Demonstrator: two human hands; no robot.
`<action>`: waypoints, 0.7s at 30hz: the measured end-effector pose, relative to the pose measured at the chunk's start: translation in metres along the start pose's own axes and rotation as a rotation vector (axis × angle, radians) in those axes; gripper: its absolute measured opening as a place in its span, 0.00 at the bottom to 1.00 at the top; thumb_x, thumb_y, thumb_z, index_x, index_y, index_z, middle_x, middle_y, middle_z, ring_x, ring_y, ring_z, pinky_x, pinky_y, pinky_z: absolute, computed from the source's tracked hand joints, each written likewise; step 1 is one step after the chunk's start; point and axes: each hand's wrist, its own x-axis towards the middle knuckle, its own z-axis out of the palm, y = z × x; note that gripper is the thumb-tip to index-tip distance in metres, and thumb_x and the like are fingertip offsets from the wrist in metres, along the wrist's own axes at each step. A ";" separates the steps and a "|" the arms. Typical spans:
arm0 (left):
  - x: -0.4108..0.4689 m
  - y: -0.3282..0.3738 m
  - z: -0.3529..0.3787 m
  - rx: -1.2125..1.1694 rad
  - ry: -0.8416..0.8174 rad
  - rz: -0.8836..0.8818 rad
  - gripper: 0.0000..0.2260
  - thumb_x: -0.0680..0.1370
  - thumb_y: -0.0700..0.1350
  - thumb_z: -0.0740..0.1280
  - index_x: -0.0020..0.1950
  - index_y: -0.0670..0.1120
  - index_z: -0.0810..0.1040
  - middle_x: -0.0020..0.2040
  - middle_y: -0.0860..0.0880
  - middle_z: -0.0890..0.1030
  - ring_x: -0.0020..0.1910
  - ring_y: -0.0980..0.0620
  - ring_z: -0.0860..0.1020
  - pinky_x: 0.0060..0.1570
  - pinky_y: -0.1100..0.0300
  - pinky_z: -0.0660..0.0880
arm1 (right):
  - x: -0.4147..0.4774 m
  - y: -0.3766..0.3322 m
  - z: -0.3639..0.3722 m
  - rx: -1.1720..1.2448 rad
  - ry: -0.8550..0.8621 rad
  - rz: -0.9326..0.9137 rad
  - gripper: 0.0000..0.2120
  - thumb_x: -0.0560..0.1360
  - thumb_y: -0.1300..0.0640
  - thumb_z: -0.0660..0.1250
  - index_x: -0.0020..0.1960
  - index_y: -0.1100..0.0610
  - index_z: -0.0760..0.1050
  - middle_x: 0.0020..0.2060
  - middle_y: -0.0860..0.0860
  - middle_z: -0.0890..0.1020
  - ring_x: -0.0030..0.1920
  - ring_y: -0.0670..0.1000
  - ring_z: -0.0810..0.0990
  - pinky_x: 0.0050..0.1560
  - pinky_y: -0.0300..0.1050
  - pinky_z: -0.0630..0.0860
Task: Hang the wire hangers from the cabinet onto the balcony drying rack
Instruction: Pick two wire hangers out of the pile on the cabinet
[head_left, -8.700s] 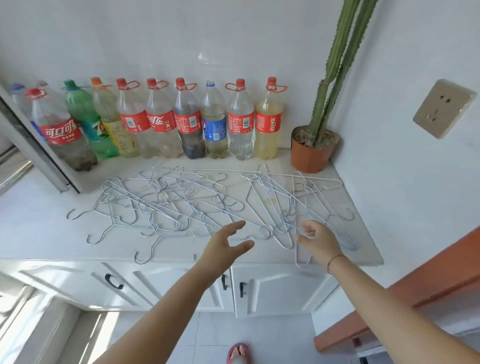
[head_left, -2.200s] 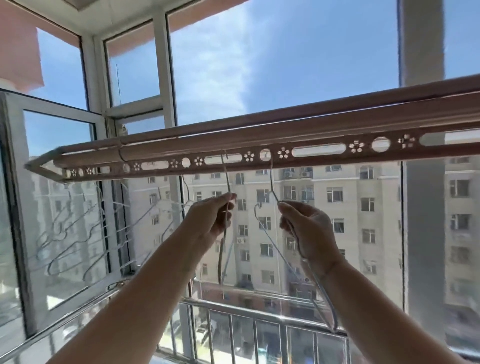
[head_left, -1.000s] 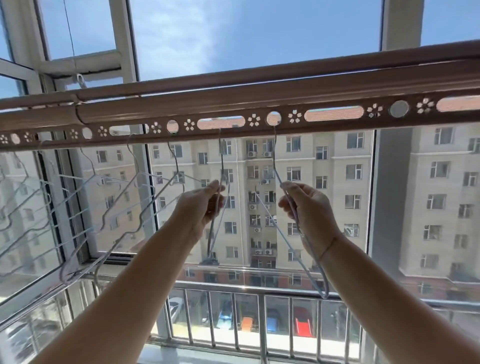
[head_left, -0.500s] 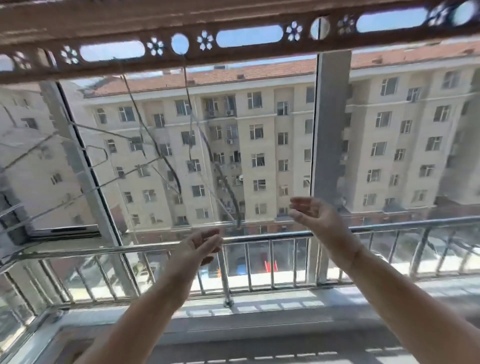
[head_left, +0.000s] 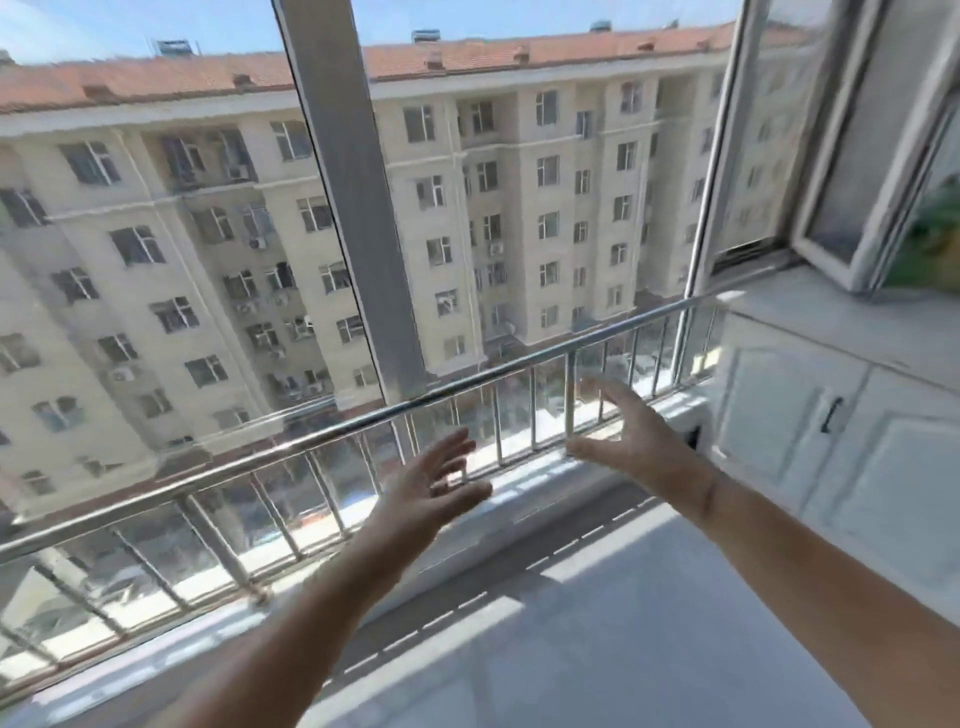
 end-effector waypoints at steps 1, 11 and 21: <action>0.010 0.002 0.021 -0.006 -0.018 0.005 0.34 0.68 0.52 0.74 0.72 0.53 0.66 0.65 0.57 0.74 0.66 0.58 0.71 0.64 0.59 0.69 | -0.006 0.009 -0.018 -0.005 0.012 -0.002 0.35 0.68 0.54 0.74 0.71 0.48 0.61 0.67 0.43 0.64 0.67 0.40 0.60 0.61 0.28 0.60; 0.101 0.023 0.211 -0.024 -0.214 0.038 0.40 0.61 0.59 0.75 0.72 0.55 0.67 0.67 0.59 0.73 0.67 0.59 0.70 0.70 0.51 0.65 | -0.070 0.098 -0.183 -0.085 0.168 0.180 0.42 0.68 0.53 0.74 0.74 0.44 0.52 0.73 0.45 0.57 0.73 0.45 0.53 0.71 0.44 0.55; 0.191 0.027 0.372 -0.048 -0.501 0.069 0.30 0.65 0.53 0.77 0.63 0.59 0.70 0.63 0.58 0.76 0.64 0.61 0.72 0.67 0.57 0.66 | -0.120 0.183 -0.299 -0.032 0.529 0.372 0.39 0.69 0.52 0.72 0.74 0.48 0.55 0.73 0.45 0.60 0.71 0.45 0.61 0.64 0.40 0.60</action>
